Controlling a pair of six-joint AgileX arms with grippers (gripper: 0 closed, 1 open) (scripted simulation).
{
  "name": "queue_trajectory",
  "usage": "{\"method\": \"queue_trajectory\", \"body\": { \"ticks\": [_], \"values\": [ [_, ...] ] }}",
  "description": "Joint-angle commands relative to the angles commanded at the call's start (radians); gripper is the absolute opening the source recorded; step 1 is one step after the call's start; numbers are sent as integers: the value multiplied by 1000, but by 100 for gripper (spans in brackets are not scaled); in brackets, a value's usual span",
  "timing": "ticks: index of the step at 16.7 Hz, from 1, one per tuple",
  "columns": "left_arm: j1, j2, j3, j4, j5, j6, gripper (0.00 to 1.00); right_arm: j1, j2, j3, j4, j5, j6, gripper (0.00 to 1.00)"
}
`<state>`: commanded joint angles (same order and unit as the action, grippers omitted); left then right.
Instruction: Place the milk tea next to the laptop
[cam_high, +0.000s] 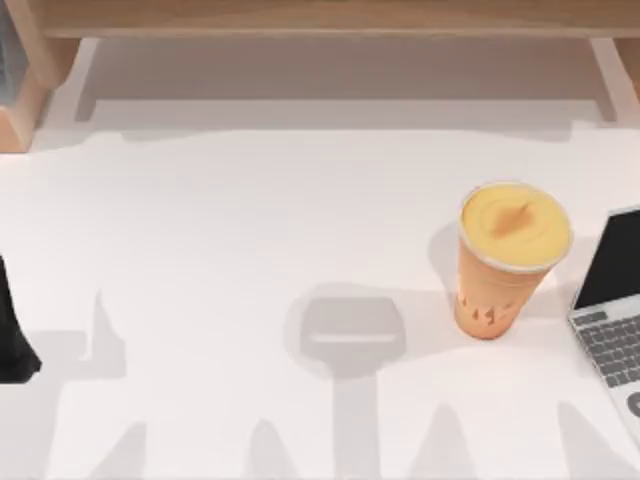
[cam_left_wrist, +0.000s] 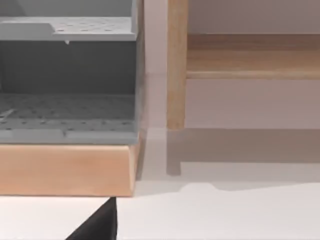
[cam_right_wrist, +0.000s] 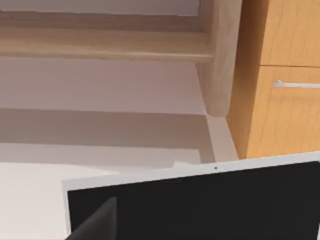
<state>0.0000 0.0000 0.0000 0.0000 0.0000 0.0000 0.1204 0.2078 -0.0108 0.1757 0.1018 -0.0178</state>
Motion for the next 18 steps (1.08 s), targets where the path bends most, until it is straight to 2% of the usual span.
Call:
{"method": "queue_trajectory", "body": {
  "ticks": [4, 9, 18],
  "values": [
    [0, 0, 0, 0, 0, 0, 100, 166, 297, -9, 231, 148, -9, 100],
    [0, 0, 0, 0, 0, 0, 100, 414, 710, 5, 561, 384, 9, 100],
    [0, 0, 0, 0, 0, 0, 100, 817, 1347, 96, 1037, 812, 132, 100]
  ]
}}
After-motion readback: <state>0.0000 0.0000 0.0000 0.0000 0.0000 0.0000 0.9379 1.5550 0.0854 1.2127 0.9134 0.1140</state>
